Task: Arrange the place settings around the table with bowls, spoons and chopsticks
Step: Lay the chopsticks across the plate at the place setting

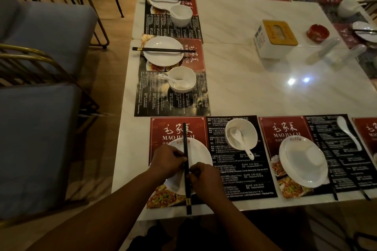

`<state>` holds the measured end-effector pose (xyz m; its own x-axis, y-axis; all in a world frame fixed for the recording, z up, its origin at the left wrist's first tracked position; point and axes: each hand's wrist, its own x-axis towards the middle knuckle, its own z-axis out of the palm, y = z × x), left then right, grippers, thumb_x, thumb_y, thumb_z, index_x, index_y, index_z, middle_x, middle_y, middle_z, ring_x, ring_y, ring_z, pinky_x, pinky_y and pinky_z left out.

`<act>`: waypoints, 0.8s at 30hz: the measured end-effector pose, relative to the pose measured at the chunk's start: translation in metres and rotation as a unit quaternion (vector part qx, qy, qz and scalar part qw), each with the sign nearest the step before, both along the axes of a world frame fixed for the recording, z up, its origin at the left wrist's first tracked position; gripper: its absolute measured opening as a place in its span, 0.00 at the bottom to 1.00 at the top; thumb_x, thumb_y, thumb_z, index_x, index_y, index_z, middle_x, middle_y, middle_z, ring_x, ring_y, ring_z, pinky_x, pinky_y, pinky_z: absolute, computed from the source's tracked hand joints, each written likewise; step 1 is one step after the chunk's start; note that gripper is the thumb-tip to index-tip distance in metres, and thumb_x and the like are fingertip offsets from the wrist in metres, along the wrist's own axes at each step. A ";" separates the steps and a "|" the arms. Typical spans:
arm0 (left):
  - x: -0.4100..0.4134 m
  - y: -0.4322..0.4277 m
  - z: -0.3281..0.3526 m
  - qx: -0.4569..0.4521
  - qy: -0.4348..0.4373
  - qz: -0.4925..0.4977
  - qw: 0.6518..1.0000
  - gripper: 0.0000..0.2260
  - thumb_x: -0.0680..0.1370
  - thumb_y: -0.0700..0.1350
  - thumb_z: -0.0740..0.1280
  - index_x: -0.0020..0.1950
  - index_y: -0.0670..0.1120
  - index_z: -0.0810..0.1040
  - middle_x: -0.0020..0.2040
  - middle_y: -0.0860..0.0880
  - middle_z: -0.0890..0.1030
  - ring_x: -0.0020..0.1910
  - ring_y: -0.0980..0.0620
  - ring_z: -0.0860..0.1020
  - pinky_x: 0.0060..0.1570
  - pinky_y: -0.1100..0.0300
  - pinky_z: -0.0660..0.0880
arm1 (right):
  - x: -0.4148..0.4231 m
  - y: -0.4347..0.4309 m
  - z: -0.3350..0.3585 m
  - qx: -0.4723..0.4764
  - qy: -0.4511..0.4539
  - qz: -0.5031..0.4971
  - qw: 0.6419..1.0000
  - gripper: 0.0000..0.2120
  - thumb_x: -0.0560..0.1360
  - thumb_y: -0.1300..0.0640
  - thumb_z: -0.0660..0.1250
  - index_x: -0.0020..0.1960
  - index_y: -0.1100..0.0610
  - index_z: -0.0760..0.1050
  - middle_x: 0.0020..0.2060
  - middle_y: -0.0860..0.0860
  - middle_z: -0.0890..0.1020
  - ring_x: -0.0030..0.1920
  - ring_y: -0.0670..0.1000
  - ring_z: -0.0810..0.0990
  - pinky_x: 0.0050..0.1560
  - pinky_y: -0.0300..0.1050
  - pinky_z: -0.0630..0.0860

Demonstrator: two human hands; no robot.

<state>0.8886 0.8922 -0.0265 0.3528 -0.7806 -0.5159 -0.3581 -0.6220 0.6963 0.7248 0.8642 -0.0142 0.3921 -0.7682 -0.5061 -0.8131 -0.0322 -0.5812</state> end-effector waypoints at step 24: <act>0.032 0.028 0.020 -0.031 -0.116 0.012 0.993 0.19 0.73 0.45 0.75 0.64 0.50 0.79 0.56 0.51 0.84 0.52 0.52 0.82 0.56 0.54 0.79 | 0.005 0.008 0.006 -0.023 0.010 -0.017 1.000 0.17 0.72 0.46 0.74 0.56 0.53 0.77 0.42 0.47 0.83 0.43 0.44 0.81 0.41 0.35 0.76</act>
<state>0.9203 0.9205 -0.0066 0.4755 -0.7984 -0.3695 -0.4987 -0.5906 0.6344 0.7294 0.8724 -0.0082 0.3563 -0.8034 -0.4771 -0.8255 -0.0314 -0.5635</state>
